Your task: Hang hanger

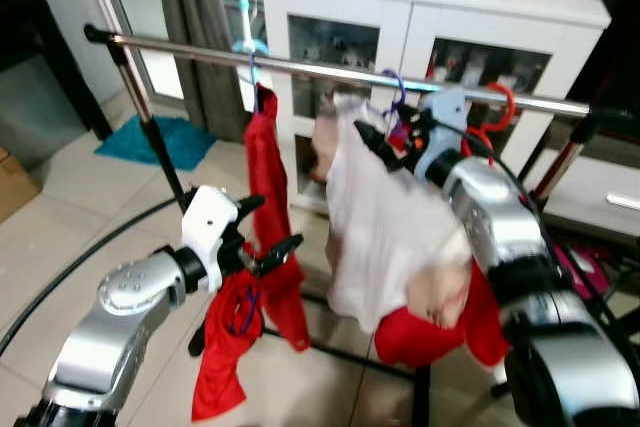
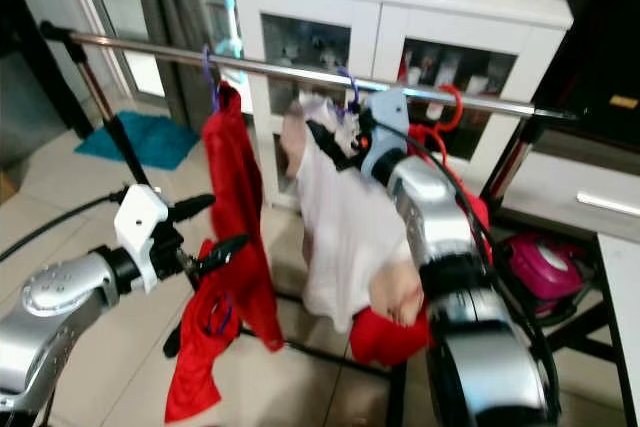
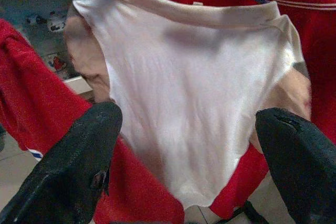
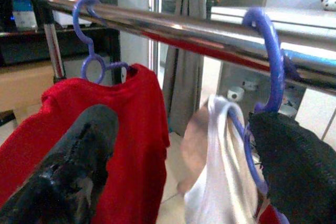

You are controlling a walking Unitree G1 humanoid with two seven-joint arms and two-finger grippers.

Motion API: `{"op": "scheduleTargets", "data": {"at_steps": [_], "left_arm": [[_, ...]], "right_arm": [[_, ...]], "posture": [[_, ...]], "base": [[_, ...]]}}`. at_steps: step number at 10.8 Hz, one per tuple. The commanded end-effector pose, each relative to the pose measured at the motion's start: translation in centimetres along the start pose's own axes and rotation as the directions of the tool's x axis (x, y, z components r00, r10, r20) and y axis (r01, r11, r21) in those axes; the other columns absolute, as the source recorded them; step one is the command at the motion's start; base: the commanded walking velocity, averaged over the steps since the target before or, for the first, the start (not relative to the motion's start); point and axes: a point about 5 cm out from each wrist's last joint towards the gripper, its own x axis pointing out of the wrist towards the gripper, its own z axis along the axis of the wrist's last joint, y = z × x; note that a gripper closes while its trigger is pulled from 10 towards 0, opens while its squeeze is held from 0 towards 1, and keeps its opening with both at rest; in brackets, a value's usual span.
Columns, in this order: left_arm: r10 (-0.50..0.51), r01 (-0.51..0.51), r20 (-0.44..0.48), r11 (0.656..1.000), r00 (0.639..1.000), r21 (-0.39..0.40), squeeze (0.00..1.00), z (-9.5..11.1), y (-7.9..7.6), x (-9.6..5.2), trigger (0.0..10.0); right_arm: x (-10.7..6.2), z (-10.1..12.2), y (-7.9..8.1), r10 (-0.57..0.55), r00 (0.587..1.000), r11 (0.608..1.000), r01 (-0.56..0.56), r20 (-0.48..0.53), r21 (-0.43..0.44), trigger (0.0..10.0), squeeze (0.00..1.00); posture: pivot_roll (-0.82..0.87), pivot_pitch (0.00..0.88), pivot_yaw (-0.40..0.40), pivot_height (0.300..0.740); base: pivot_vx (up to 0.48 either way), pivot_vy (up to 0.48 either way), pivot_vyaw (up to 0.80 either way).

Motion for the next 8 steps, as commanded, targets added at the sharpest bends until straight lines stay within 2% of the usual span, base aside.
{"op": "scheduleTargets", "data": {"at_steps": [1, 3, 5, 7, 8], "left_arm": [[-0.011, 0.012, -0.017, 1.000, 1.000, 0.013, 0.00, -0.2, -0.1, -0.1, 10.0], [-0.020, 0.020, -0.020, 1.000, 1.000, 0.018, 0.00, -0.3, -0.3, 0.0, 10.0], [-0.023, 0.024, -0.022, 1.000, 0.999, 0.018, 0.00, -0.3, -0.3, 0.0, 10.0], [-0.038, 0.039, -0.028, 0.999, 0.999, 0.020, 0.00, -0.4, -0.4, 0.0, 10.0], [-0.043, 0.044, -0.023, 0.999, 0.999, 0.022, 0.00, -0.3, -0.4, 0.2, 10.0]], "right_arm": [[0.3, 0.2, -0.4, -0.009, 1.000, 0.999, 0.008, -0.017, -0.034, 10.0, 0.00], [0.9, 0.4, -0.9, -0.036, 0.999, 0.997, 0.034, -0.033, -0.065, 10.0, 0.00], [0.7, -0.1, -1.2, -0.032, 0.998, 0.998, 0.029, -0.057, -0.059, 10.0, 0.00], [0.8, -0.5, -1.6, -0.070, 0.993, 0.998, 0.069, -0.094, -0.007, 10.0, 0.00], [0.9, -0.6, -1.6, -0.071, 0.992, 0.996, 0.076, -0.106, 0.046, 10.0, 0.00]], "posture": [[0.00, 0.000, 0.026, 0.740], [0.00, 0.000, 0.021, 0.740], [0.00, 0.000, 0.021, 0.740], [0.00, 0.000, 0.030, 0.740], [0.00, 0.000, 0.033, 0.740]], "base": [[0.000, 0.000, 0.00], [0.000, 0.000, 0.00], [0.000, 0.000, 0.00], [0.000, 0.000, 0.00], [0.000, 0.000, 0.00]]}}
